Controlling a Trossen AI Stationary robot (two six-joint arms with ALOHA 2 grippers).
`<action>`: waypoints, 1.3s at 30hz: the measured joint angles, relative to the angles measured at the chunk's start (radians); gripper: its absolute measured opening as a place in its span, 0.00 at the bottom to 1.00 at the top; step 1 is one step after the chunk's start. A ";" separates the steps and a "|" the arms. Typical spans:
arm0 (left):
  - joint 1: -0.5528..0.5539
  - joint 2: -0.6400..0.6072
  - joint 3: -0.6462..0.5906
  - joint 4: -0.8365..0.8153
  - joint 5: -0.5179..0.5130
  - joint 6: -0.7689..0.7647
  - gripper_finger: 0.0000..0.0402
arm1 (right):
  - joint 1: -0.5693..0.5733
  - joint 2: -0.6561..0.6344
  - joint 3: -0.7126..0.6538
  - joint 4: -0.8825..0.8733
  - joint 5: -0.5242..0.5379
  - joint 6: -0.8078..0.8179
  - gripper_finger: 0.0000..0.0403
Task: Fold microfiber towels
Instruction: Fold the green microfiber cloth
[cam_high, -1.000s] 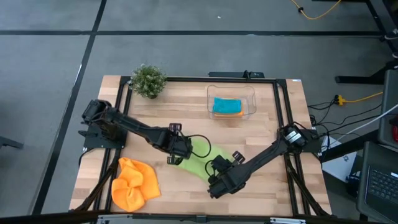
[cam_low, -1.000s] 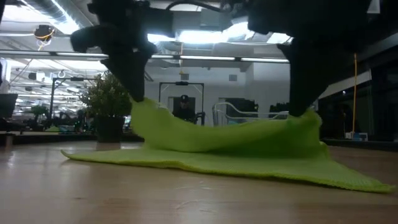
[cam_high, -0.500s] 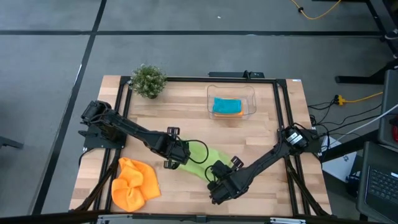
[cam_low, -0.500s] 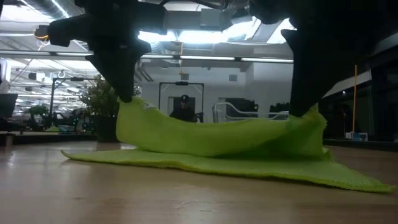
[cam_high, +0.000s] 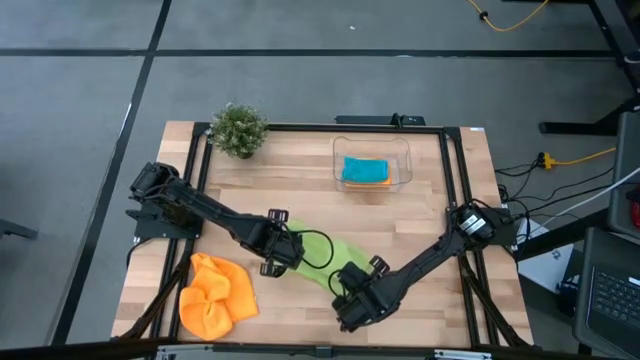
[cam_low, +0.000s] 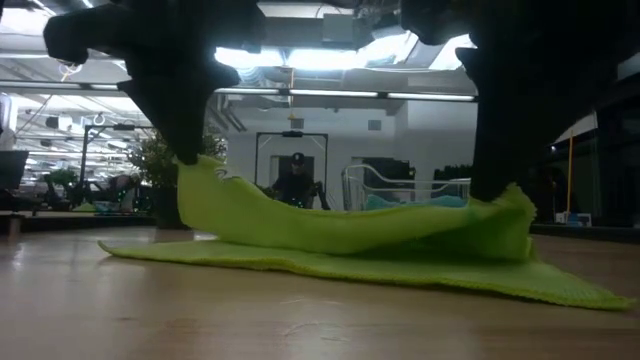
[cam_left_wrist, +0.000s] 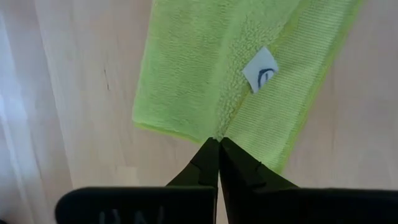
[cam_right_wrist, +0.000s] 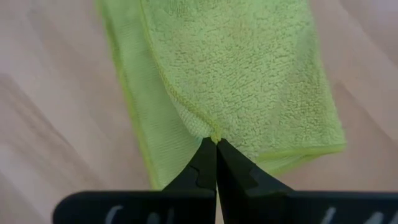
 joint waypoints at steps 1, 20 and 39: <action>-0.002 0.000 0.000 0.000 0.000 0.000 0.00 | 0.001 0.000 0.000 0.005 -0.004 0.000 0.00; -0.003 0.001 0.000 0.001 0.071 -0.016 0.00 | 0.010 0.000 0.000 0.038 -0.059 0.000 0.00; 0.005 0.001 0.000 0.001 0.156 -0.025 0.15 | 0.010 0.000 -0.001 0.066 -0.169 -0.019 0.20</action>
